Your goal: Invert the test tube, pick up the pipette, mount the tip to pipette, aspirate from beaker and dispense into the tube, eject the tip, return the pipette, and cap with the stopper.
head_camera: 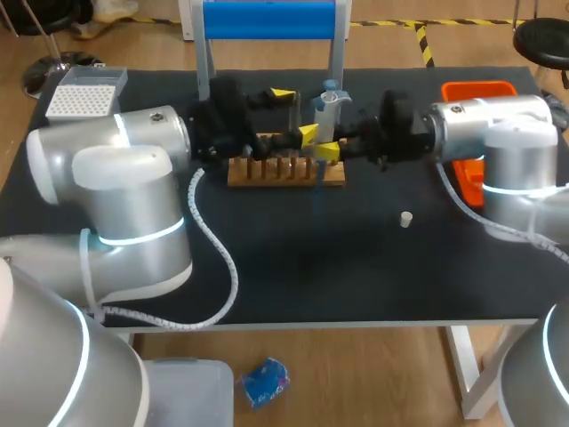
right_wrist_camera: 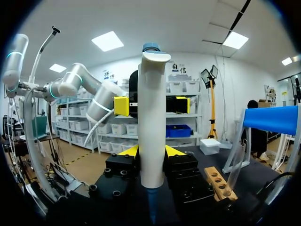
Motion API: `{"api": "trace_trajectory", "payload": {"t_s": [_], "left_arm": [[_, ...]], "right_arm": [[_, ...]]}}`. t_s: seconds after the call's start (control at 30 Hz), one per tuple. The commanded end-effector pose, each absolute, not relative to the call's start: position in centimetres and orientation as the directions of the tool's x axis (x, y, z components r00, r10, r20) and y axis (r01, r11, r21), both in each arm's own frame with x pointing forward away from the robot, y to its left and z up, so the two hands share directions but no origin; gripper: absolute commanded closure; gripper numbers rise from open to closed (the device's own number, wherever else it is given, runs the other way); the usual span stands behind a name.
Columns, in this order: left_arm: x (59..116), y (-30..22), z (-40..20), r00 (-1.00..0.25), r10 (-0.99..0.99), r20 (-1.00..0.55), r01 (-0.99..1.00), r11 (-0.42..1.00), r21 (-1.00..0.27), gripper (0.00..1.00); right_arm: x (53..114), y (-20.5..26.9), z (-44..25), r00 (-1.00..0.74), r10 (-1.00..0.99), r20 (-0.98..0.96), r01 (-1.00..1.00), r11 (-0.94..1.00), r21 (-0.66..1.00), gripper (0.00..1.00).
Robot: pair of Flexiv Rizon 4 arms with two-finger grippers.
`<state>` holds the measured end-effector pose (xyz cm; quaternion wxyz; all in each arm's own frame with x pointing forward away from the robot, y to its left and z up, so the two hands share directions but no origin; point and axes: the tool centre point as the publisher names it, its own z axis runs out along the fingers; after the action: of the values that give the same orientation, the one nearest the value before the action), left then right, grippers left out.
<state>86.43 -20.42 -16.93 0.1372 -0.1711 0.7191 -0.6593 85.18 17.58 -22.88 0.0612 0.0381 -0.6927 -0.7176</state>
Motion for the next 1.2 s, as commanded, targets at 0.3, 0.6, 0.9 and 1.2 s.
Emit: {"api": "trace_trajectory", "payload": {"t_s": [0.3, 0.6, 0.9, 1.2], "left_arm": [[85.9, -19.8, -17.4, -0.871, -0.488, 0.062, -0.064, -0.013, -0.998, 0.0], [85.9, -19.8, -17.4, -0.871, -0.488, 0.062, -0.064, -0.013, -0.998, 0.0], [87.3, -22.2, -16.3, -0.839, -0.544, -0.021, -0.034, 0.09, -0.995, 0.0], [89.7, -26.4, -13.7, -0.85, -0.515, -0.109, 0.026, 0.165, -0.986, 0.0]], "right_arm": [[85.5, 11.8, -20.6, -0.996, -0.09, 0.025, 0.027, -0.021, 0.999, 1.0], [86.6, 6.4, -17.4, -0.999, -0.029, -0.02, -0.02, 0.002, 1.0, 1.0], [87.4, 0.4, -15.7, -0.999, 0.034, -0.04, -0.04, 0.001, 0.999, 1.0], [88.0, -5.3, -15.2, -0.994, 0.097, -0.042, -0.043, -0.008, 0.999, 1.0]]}}
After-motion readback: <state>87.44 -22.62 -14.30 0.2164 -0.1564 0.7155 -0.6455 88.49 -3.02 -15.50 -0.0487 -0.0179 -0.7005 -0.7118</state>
